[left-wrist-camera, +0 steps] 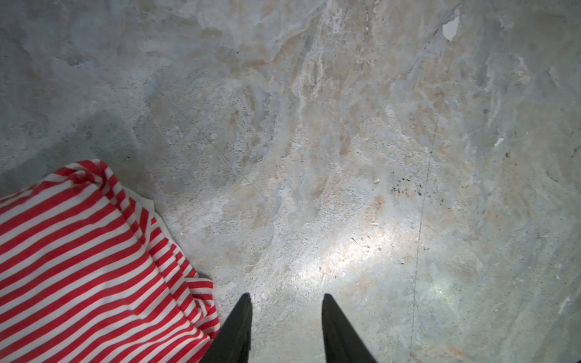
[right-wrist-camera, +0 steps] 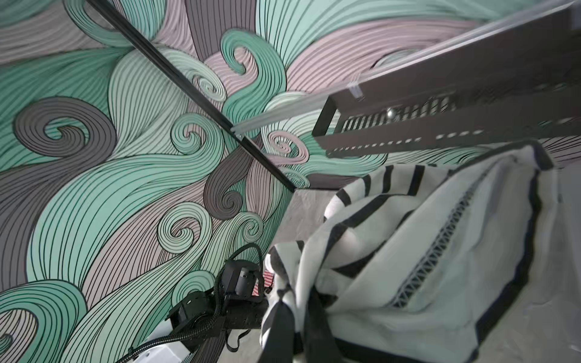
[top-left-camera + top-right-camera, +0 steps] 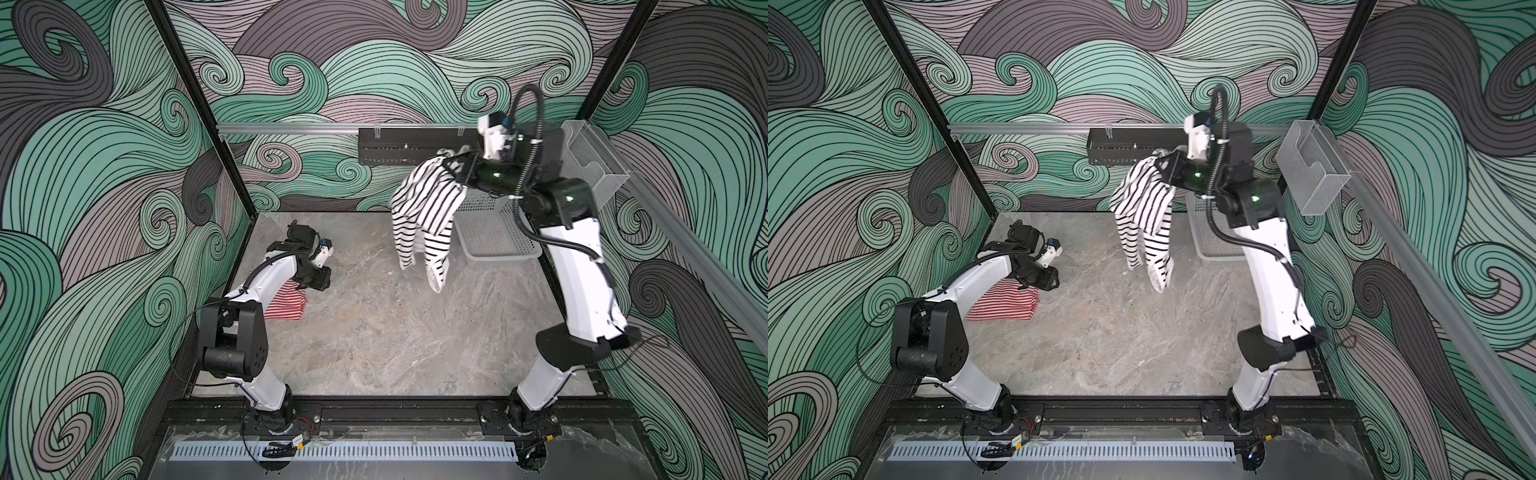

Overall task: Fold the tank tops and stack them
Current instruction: 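Lift the black-and-white tank top out of the basket with the right gripper, then lay the black-and-white tank top on the table center with the right gripper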

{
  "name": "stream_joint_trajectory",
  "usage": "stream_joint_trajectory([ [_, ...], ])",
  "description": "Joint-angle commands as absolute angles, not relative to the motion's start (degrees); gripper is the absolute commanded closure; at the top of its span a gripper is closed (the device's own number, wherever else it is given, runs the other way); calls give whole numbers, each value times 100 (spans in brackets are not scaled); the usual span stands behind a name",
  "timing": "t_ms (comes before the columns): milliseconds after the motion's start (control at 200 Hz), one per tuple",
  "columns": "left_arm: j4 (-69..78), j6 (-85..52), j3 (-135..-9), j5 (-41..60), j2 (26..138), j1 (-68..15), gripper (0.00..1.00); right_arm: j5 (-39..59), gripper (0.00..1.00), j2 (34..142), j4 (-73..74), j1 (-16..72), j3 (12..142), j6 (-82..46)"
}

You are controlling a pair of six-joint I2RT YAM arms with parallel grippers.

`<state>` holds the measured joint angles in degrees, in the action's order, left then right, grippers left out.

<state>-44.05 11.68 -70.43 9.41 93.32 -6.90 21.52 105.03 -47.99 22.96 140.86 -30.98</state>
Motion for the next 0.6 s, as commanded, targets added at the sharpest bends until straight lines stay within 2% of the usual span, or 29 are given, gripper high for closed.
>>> stream_joint_trajectory([
  [0,-4316,1037,-7104,661,9176,-734,60,2377,100,11324,-4252,2670,14626,-3492],
  [130,-4263,1037,-7083,635,9191,-729,60,2076,100,12539,-4220,2841,16080,-3832],
  [220,-4263,1037,-7076,632,9228,-729,60,2081,100,12860,-3758,2838,16337,-4211],
  [360,-4236,1055,-7041,642,9280,-729,60,1940,100,12446,-3482,2968,15547,-4202],
  [420,-4228,1059,-7040,663,9316,-729,60,1436,100,11942,-3540,3112,14679,-3913],
  [495,-4219,1079,-7053,769,9400,-729,60,313,100,11317,-3708,3251,13423,-3790],
  [596,-4403,1226,-7234,1191,9636,-746,60,-398,100,11387,-4905,3240,12930,-3753],
])
